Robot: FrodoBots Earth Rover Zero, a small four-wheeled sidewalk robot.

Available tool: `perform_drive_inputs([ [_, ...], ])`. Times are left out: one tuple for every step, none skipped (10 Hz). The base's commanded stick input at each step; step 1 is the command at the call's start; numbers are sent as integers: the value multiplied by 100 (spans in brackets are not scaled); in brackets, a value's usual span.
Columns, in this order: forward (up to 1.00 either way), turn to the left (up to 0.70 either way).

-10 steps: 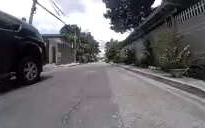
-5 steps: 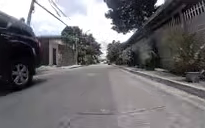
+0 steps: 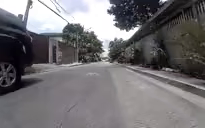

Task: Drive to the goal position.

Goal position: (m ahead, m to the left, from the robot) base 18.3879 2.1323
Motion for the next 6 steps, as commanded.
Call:
perform_drive_inputs([
  [0, 0],
  [0, 0],
  [0, 0],
  [0, 0],
  [0, 0],
  [0, 0],
])
